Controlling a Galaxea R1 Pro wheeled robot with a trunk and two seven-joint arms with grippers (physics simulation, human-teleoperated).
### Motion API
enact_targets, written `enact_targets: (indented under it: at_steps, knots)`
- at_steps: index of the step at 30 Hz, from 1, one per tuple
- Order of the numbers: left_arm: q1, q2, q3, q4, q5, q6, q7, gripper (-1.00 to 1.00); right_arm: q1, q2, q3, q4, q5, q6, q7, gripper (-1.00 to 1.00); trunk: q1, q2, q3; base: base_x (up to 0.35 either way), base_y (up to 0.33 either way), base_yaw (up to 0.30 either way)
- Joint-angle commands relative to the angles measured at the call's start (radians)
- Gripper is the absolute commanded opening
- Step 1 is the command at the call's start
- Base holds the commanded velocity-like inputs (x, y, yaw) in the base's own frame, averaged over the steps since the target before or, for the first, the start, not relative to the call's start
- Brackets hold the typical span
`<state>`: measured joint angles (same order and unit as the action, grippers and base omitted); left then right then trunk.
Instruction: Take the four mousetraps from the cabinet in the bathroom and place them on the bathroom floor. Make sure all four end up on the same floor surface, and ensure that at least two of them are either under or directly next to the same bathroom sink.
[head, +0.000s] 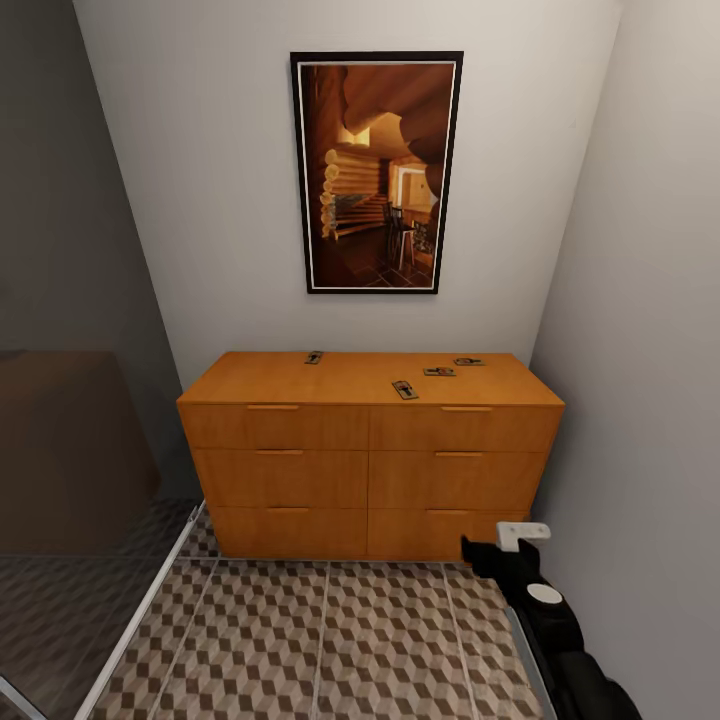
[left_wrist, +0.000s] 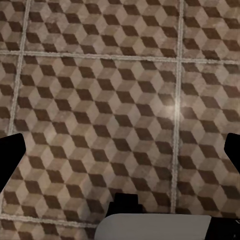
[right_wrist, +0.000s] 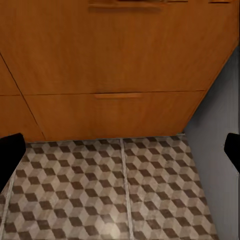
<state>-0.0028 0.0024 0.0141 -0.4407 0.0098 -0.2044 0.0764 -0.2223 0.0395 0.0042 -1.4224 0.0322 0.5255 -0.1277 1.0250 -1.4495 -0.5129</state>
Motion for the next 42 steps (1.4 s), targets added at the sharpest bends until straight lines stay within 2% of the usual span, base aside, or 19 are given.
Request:
enact_targets:
  at_steps: [1,4,9,13,14,19,21,27,29,30,32,39,42]
  knots:
    - [0.000,0.000,0.000,0.000,0.001,-0.003,0.002,1.00,-0.013,0.000,0.000,-0.003,0.003,0.017,-0.006,1.00,0.000,-0.001,-0.001,0.000,0.000,0.000]
    - [0.000,-0.001,0.000,0.000,0.001,-0.003,0.002,1.00,-0.047,0.000,0.000,-0.006,0.004,0.047,-0.013,1.00,0.000,-0.001,-0.001,0.000,0.000,0.000]
    - [0.000,-0.002,0.000,0.000,0.001,-0.003,0.002,1.00,-0.149,0.000,0.000,-0.008,0.005,0.112,-0.029,1.00,0.000,-0.001,-0.001,0.000,0.000,0.000]
    - [0.000,-0.002,0.000,0.000,0.001,-0.003,0.002,1.00,-0.203,0.000,0.000,-0.009,0.004,0.154,-0.040,1.00,0.000,-0.001,-0.001,0.000,0.000,0.000]
    - [0.000,-0.002,0.000,0.000,0.001,-0.003,0.002,1.00,-0.243,0.001,0.000,-0.008,0.004,0.184,-0.051,1.00,0.000,-0.001,-0.001,0.000,0.000,0.000]
    - [0.000,-0.002,0.000,0.000,0.001,-0.003,0.002,1.00,-0.335,0.009,0.002,-0.007,0.002,0.242,-0.079,1.00,0.000,-0.001,-0.001,0.000,0.000,0.000]
    - [0.000,-0.003,0.000,0.000,0.001,-0.003,0.002,1.00,-0.389,0.011,0.006,-0.007,0.001,0.278,-0.088,1.00,0.000,-0.001,-0.001,0.000,0.000,0.000]
    - [0.000,-0.003,0.000,0.000,0.001,-0.003,0.002,1.00,-0.477,0.013,0.015,-0.006,0.000,0.343,-0.092,1.00,0.000,-0.001,-0.001,0.000,0.000,0.000]
    - [0.000,-0.003,0.000,0.000,0.001,-0.003,0.002,1.00,-0.529,0.017,0.018,0.001,0.000,0.374,-0.093,1.00,0.000,-0.001,-0.001,0.000,0.000,0.000]
    - [0.000,-0.003,0.000,0.000,0.001,-0.003,0.002,1.00,-0.612,0.026,0.019,0.017,0.000,0.415,-0.093,1.00,0.000,-0.001,-0.001,0.000,0.000,0.000]
    - [0.000,-0.004,0.000,0.000,0.001,-0.003,0.002,1.00,-0.679,0.033,0.020,0.045,0.000,0.434,-0.094,1.00,0.000,-0.001,-0.001,0.000,0.000,0.000]
    - [0.000,-0.004,0.000,0.000,0.001,-0.003,0.002,1.00,-0.910,0.064,0.020,0.221,0.000,0.454,-0.095,1.00,0.000,-0.001,-0.001,0.000,0.000,0.000]
    - [0.000,-0.004,0.000,0.000,0.001,-0.003,0.002,1.00,-0.972,0.075,0.020,0.289,0.000,0.455,-0.095,1.00,0.000,-0.001,-0.001,0.000,0.000,0.000]
